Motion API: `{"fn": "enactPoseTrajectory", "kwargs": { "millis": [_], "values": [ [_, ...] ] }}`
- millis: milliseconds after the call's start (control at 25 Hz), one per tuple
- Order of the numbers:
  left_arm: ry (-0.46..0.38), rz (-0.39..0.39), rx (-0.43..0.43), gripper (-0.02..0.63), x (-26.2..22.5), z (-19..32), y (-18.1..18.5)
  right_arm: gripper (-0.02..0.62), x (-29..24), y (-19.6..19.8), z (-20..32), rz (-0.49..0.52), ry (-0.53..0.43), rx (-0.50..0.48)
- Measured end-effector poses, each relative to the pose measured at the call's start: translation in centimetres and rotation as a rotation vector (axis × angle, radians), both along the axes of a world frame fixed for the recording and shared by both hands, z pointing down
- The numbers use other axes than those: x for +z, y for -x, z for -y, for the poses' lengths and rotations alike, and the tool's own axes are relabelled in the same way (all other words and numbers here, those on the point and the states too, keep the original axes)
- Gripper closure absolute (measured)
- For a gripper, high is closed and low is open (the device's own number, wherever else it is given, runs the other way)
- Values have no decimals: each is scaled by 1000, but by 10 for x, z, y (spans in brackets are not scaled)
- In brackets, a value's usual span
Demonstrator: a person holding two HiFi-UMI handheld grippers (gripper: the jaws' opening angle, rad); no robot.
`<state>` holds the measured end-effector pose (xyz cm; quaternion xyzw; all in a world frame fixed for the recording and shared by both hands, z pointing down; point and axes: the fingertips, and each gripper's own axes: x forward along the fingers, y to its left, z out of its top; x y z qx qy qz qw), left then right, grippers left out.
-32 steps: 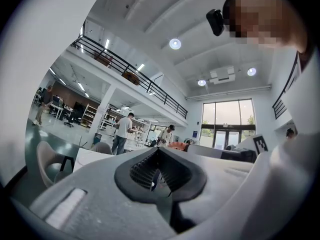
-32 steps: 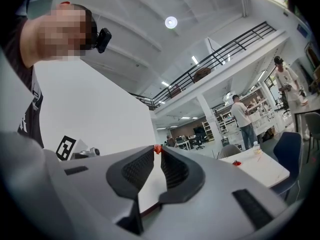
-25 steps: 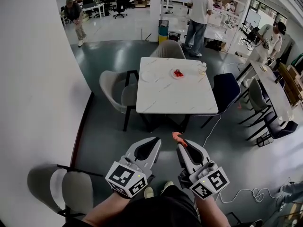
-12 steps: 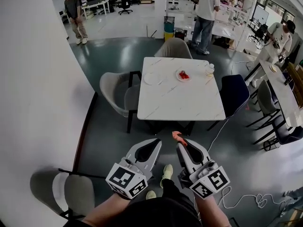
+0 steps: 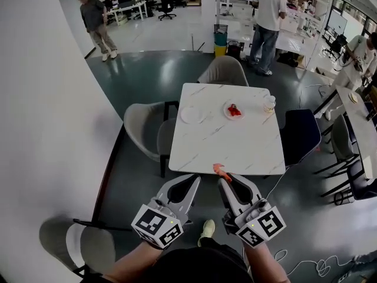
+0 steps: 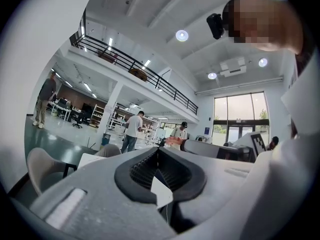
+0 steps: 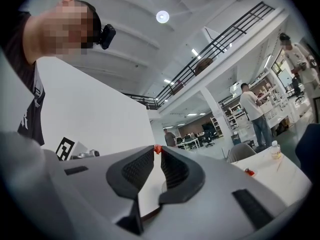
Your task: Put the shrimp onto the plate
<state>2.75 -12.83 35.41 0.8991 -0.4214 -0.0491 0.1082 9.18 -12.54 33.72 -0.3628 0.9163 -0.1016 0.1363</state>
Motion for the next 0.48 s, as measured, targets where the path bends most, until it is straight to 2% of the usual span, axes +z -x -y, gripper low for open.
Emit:
{"fn": "enactPoseTrajectory", "kwargs": {
  "millis": [240, 480],
  "values": [
    [-8, -1, -34, 597, -1, 48, -10, 549, 0, -10, 50, -2, -8, -32],
    [-1, 6, -70, 597, 2, 93, -5, 549, 6, 0, 96, -12, 11, -69]
  ]
}}
